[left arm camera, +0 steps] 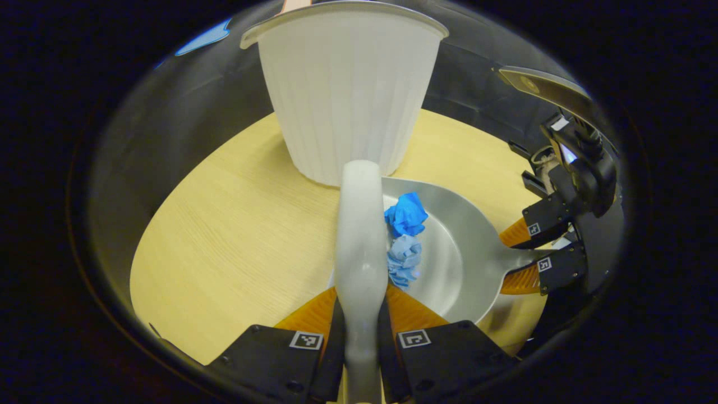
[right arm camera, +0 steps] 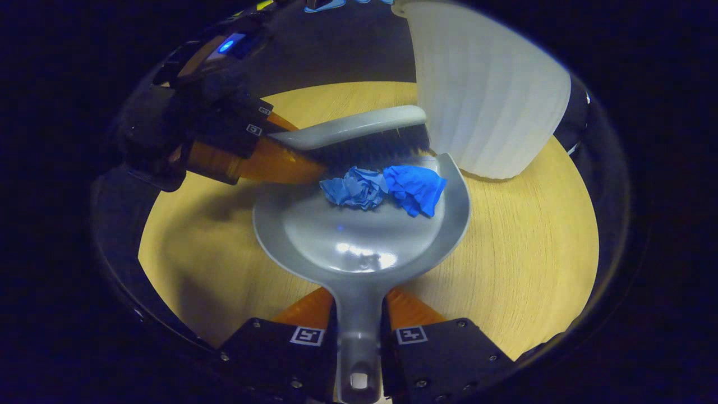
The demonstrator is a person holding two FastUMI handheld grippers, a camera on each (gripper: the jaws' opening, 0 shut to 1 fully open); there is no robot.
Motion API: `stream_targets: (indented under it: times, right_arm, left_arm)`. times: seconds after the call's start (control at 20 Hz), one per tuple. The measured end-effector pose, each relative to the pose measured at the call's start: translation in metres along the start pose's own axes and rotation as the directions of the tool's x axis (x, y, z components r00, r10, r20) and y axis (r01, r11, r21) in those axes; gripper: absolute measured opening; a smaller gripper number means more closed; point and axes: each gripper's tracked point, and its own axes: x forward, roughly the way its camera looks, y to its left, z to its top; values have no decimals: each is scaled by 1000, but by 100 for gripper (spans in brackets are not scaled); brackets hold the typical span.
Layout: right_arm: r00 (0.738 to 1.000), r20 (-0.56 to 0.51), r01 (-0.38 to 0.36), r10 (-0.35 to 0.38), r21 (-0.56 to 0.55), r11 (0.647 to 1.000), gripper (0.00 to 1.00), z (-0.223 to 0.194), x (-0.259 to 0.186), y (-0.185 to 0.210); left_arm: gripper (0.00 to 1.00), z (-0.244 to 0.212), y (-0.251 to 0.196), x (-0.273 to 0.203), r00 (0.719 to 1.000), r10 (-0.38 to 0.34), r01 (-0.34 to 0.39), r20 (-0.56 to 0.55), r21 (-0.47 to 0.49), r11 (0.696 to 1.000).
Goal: Pick up the small broom and dustpan from the desktop, sweep the trash into the dustpan with the broom, and then empty the trash into the garbage bin.
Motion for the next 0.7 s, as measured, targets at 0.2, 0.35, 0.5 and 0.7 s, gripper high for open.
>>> stream_targets:
  times: [0.2,0.35,0.5,0.7]
  right_arm:
    - [999,1,35,-35,9,999,32,6,2,15]
    - [999,26,44,-44,22,999,32,6,-2,17]
    - [996,45,70,-71,16,997,32,1,3,23]
    - [994,82,74,-75,26,997,32,2,-5,36]
  left_arm:
    - [34,8,16,-20,995,81,-78,55,-50,996]
    - [36,-2,32,-39,985,144,-135,95,-99,986]
    - [34,-25,53,-56,969,210,-185,132,-182,966]
    - [33,-70,79,-56,948,290,-243,134,-285,927]
